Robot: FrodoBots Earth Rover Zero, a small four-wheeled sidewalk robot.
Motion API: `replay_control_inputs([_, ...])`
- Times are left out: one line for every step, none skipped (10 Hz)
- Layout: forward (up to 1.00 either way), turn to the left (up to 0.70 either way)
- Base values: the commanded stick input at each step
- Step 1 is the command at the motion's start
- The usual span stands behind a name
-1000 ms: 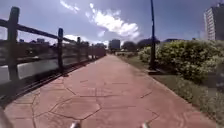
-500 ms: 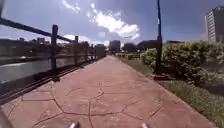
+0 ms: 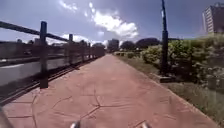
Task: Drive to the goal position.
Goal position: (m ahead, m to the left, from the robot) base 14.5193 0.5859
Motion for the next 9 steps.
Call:
replay_control_inputs([0.85,0.0])
replay_control_inputs([0.85,0.0])
replay_control_inputs([0.85,0.0])
replay_control_inputs([0.85,0.0])
replay_control_inputs([0.85,0.0])
replay_control_inputs([0.85,0.0])
replay_control_inputs([0.85,0.0])
replay_control_inputs([0.85,0.0])
replay_control_inputs([0.85,0.0])
